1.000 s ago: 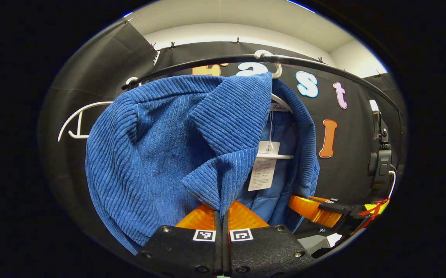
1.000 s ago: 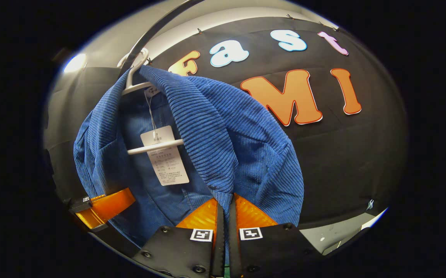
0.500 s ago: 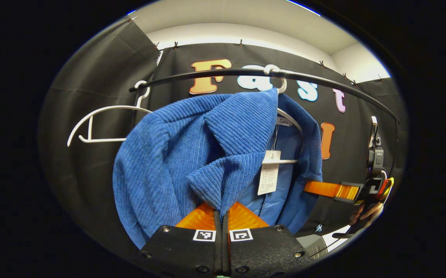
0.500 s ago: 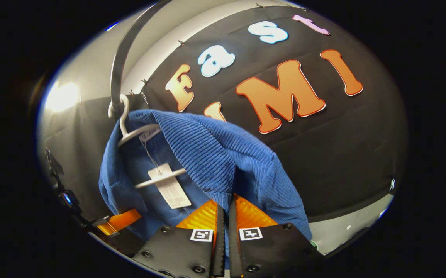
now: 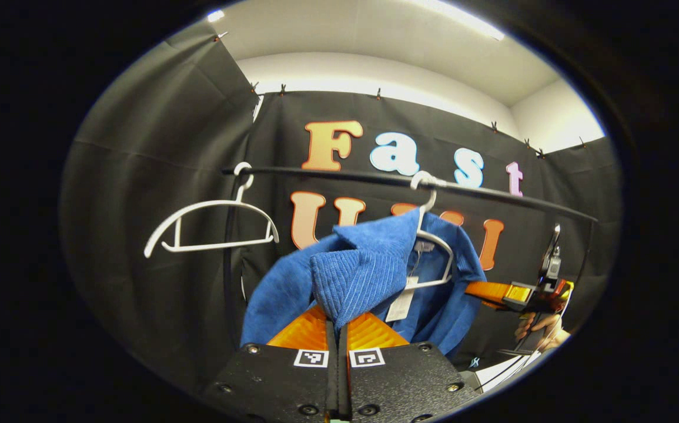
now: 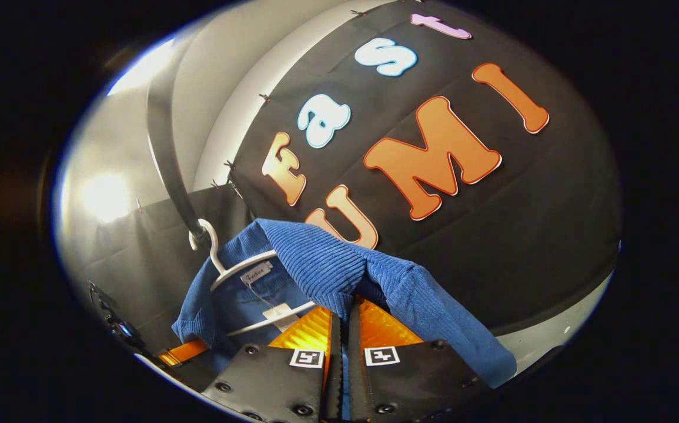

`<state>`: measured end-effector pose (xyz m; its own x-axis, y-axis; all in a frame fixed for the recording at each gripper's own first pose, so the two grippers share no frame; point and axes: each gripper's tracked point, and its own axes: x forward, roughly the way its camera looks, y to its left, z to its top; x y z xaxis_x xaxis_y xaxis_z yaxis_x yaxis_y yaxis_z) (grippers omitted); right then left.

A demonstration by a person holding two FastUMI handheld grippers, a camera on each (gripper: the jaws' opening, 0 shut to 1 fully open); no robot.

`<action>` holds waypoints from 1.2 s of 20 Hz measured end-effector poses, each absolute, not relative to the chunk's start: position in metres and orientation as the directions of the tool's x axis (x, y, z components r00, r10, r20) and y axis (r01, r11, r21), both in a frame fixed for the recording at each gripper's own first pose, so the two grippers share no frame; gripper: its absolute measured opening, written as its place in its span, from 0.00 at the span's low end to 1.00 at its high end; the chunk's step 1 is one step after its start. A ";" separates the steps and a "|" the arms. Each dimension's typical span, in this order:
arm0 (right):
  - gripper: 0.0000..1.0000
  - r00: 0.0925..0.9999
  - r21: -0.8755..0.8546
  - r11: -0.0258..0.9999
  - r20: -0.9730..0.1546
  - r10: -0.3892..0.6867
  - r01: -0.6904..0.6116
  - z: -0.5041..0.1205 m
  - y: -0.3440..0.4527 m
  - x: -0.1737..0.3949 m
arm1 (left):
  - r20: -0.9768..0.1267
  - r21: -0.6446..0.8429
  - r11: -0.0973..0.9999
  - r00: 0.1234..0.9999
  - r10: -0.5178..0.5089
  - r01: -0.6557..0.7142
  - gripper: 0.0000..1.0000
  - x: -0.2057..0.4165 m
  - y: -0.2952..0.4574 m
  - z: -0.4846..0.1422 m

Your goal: Grasp the clothes on the hanger with both hands and then place them into the laundry hamper below.

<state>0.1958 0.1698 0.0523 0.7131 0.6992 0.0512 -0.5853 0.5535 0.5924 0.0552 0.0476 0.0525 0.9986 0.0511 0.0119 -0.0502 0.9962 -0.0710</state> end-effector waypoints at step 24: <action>0.07 0.697 0.716 0.422 0.125 0.706 -0.556 0.100 0.134 0.237 | 0.063 0.081 0.996 0.997 0.036 -0.041 0.00 0.081 0.119 0.160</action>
